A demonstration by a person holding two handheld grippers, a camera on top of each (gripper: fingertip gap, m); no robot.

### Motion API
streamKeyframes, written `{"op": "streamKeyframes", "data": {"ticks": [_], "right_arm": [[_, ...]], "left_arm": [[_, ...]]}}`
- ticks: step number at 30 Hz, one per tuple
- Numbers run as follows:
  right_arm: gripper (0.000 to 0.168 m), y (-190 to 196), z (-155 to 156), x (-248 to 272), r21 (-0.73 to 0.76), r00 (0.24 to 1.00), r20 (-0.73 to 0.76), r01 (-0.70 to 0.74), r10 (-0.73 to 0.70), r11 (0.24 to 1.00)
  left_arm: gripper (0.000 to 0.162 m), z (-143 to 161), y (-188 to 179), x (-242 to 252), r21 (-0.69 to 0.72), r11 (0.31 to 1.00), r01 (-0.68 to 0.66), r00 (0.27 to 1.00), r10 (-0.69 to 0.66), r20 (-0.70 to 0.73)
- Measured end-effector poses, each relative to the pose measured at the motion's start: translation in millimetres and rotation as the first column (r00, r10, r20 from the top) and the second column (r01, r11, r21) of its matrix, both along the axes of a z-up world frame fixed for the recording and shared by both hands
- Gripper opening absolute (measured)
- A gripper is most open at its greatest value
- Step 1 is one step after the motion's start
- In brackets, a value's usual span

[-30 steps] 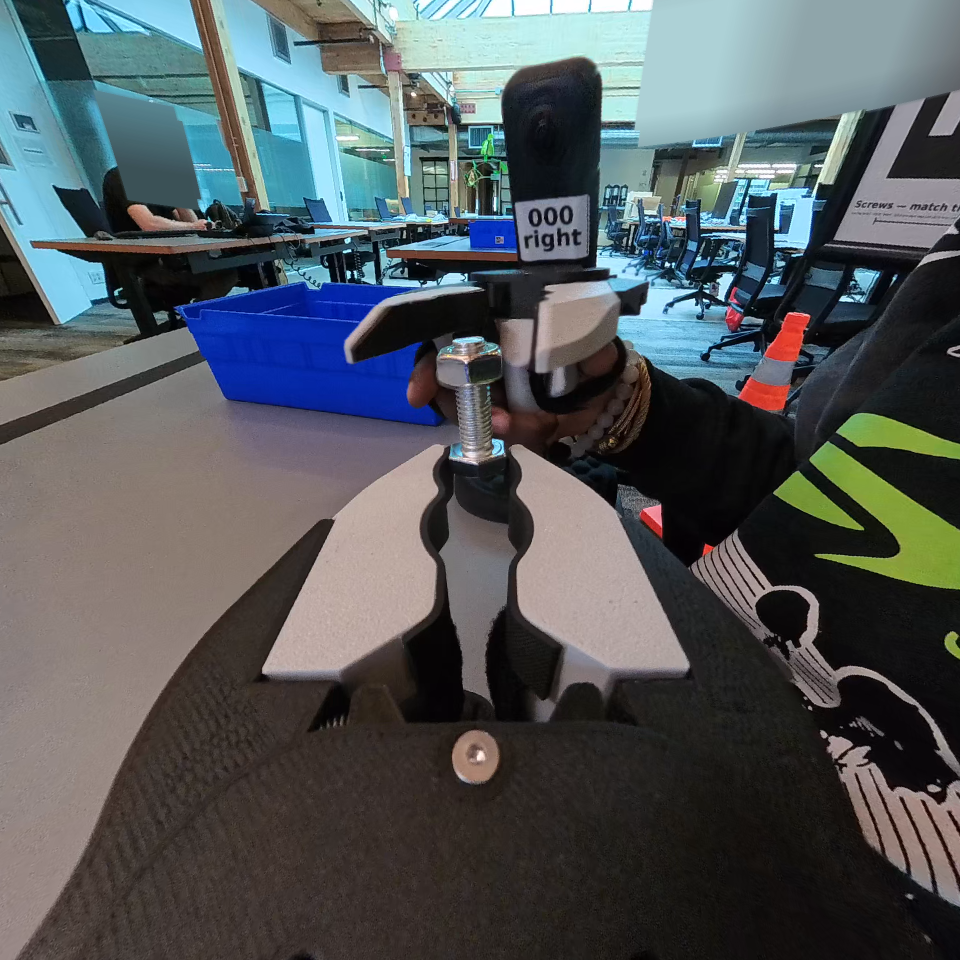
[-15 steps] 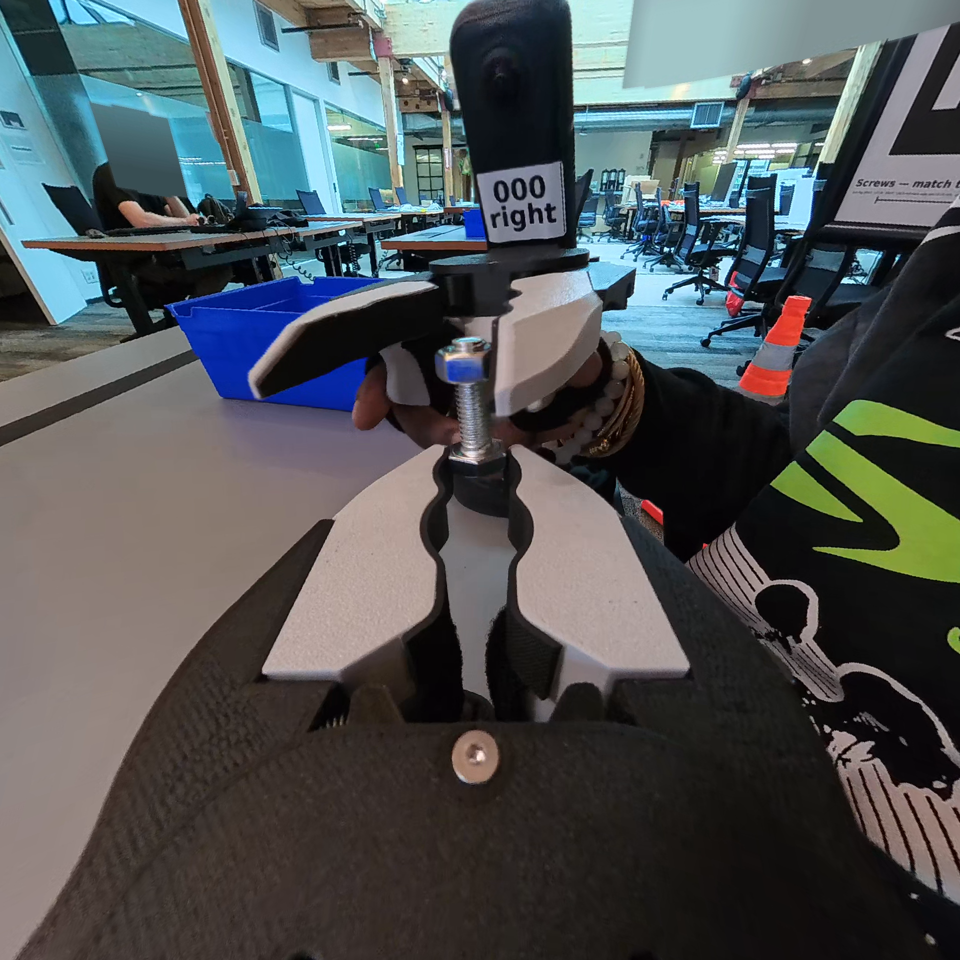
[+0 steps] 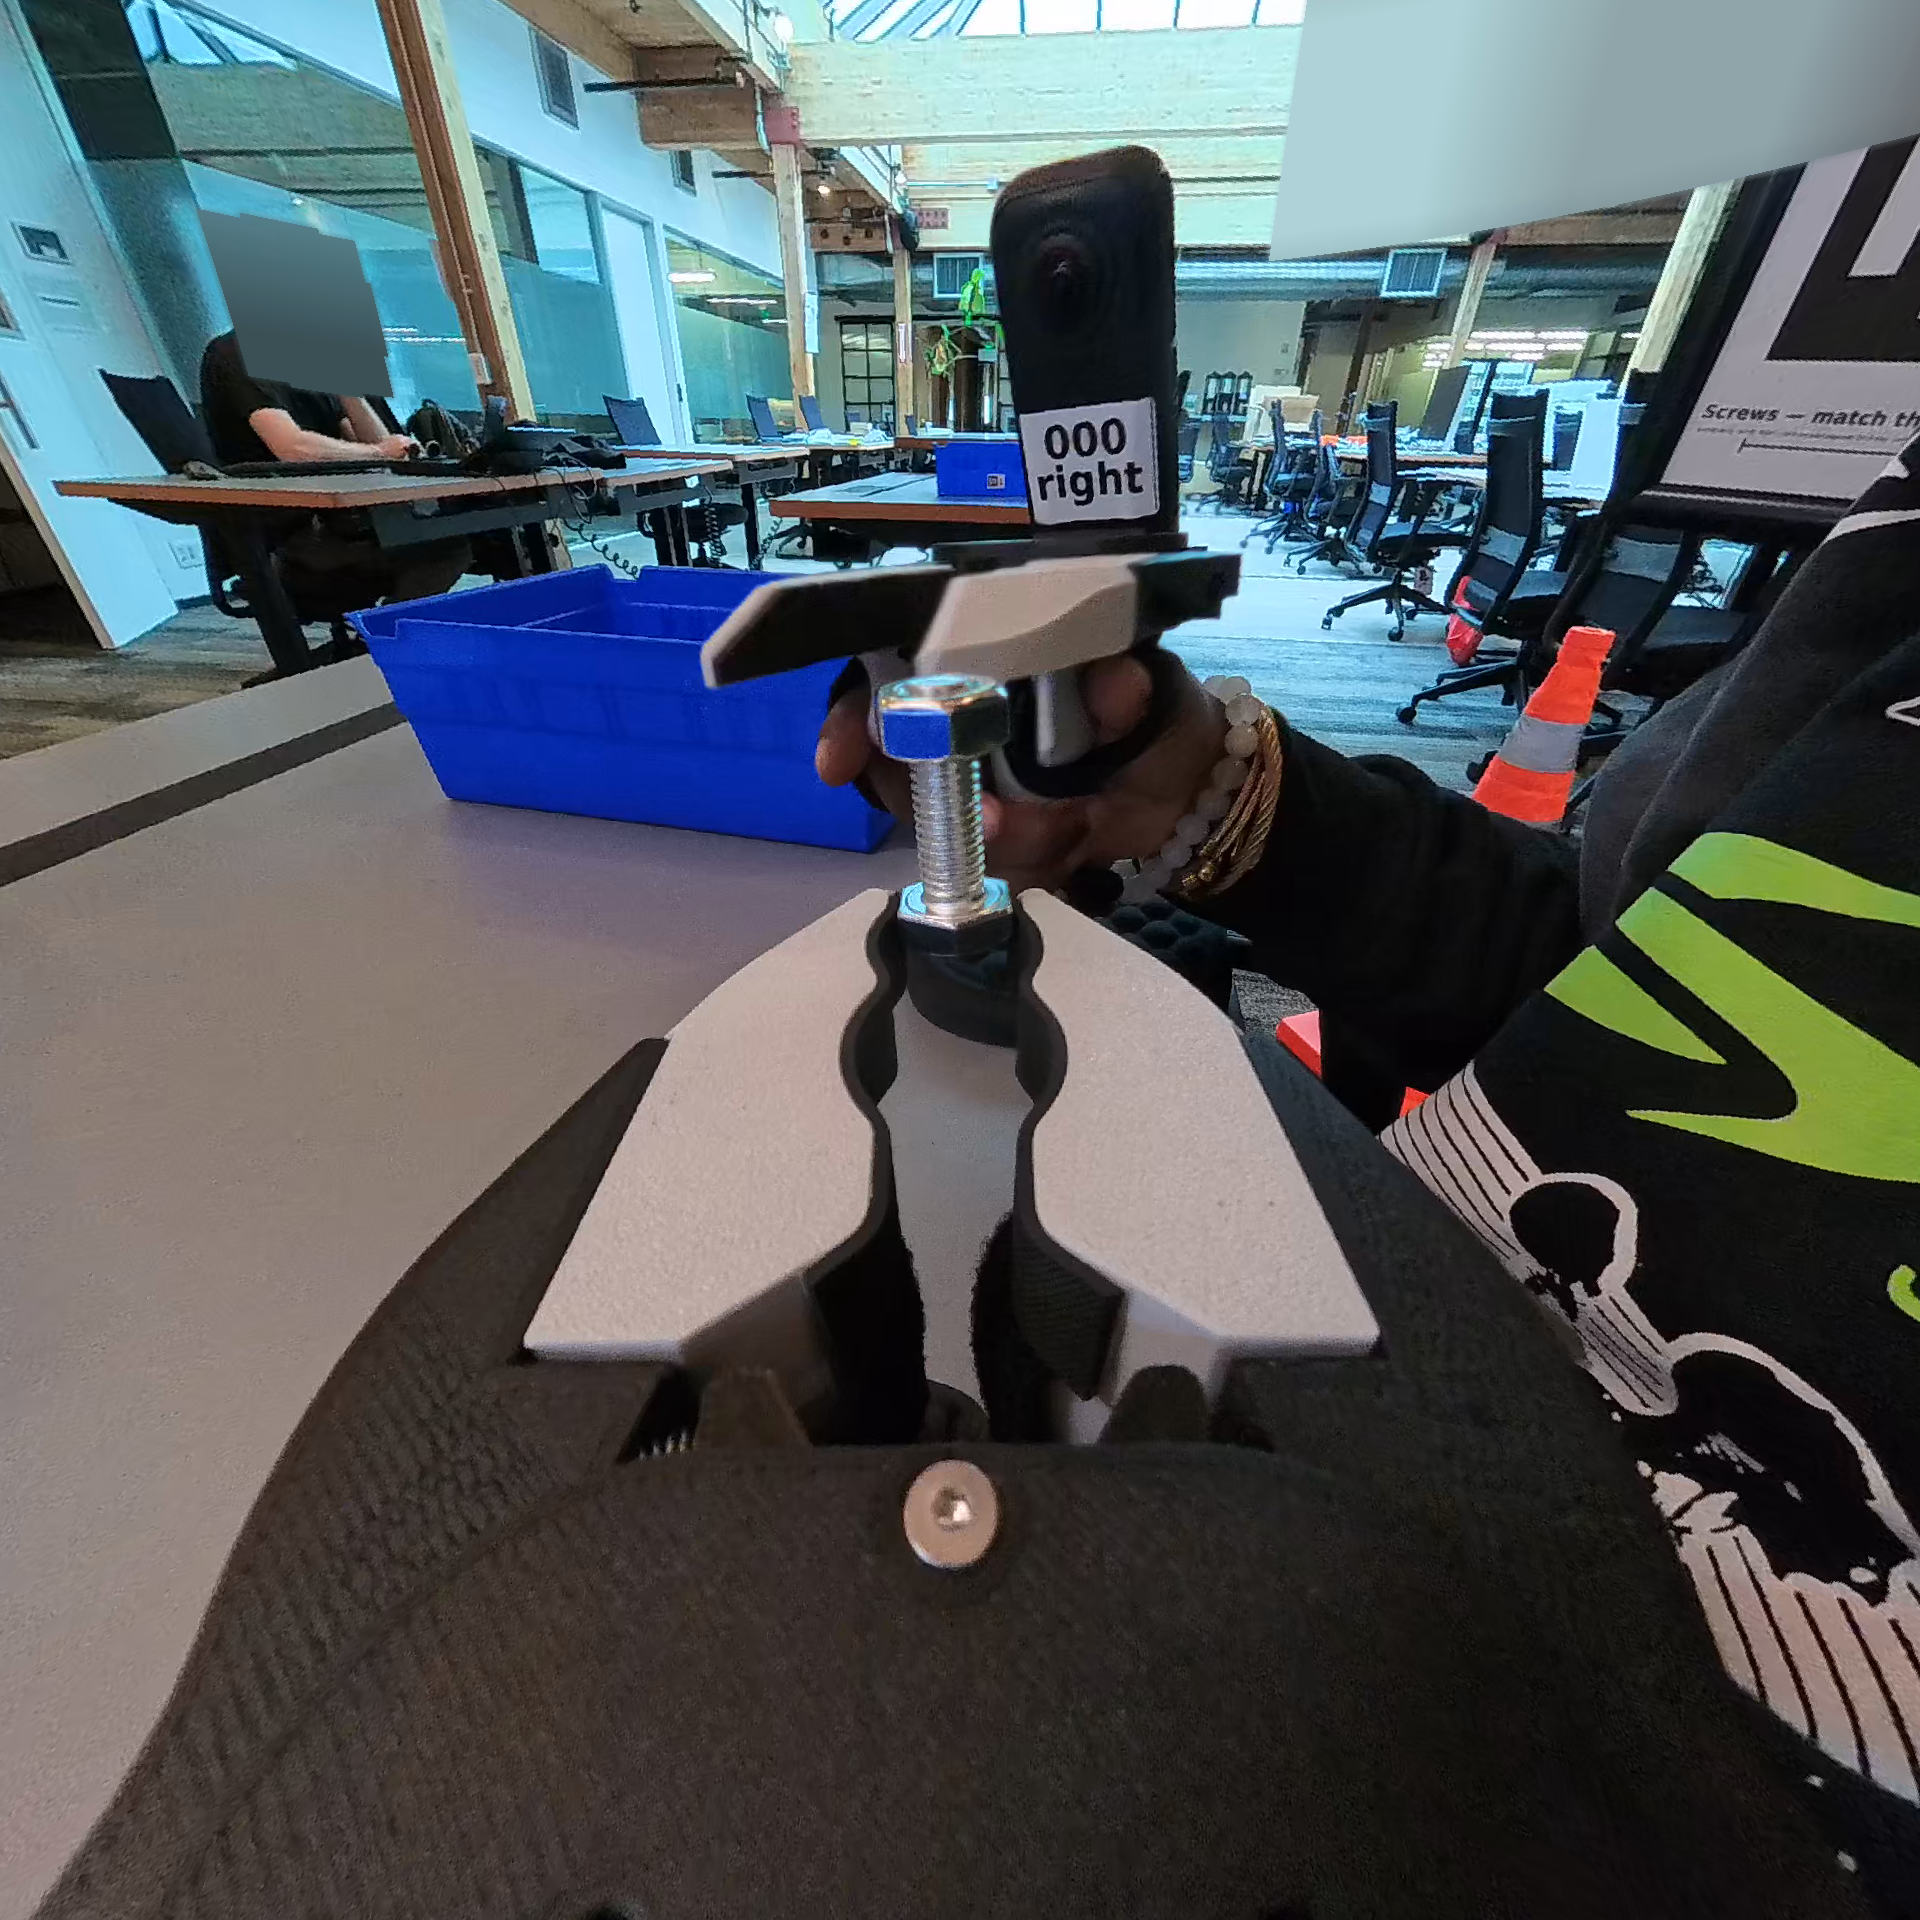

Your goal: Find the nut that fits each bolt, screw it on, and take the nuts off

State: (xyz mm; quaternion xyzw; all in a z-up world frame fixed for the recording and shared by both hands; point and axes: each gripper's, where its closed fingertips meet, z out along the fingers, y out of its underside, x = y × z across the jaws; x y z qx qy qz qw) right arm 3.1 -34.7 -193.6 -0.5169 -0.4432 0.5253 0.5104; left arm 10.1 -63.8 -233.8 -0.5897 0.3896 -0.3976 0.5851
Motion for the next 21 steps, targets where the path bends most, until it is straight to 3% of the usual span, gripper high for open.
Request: {"op": "streamKeyframes", "data": {"ticks": [7,13,21], "right_arm": [[0.065,-26,0,-34,0.019,0.991,0.037,-0.127,0.126,0.992],[0.066,-28,-6,-57,0.024,0.986,0.092,-0.143,0.14,0.989],[0.064,-17,-4,-36,0.011,0.993,0.065,-0.098,0.097,0.995]], "left_arm": [[0.018,-1,0,1,0.004,1.0,0.0,1.0,0.0,-0.011],[0.018,-4,-2,4,0.016,1.0,0.008,0.999,-0.008,-0.035],[0.019,-3,-2,3,0.011,1.0,0.01,0.999,-0.009,-0.031]]}}
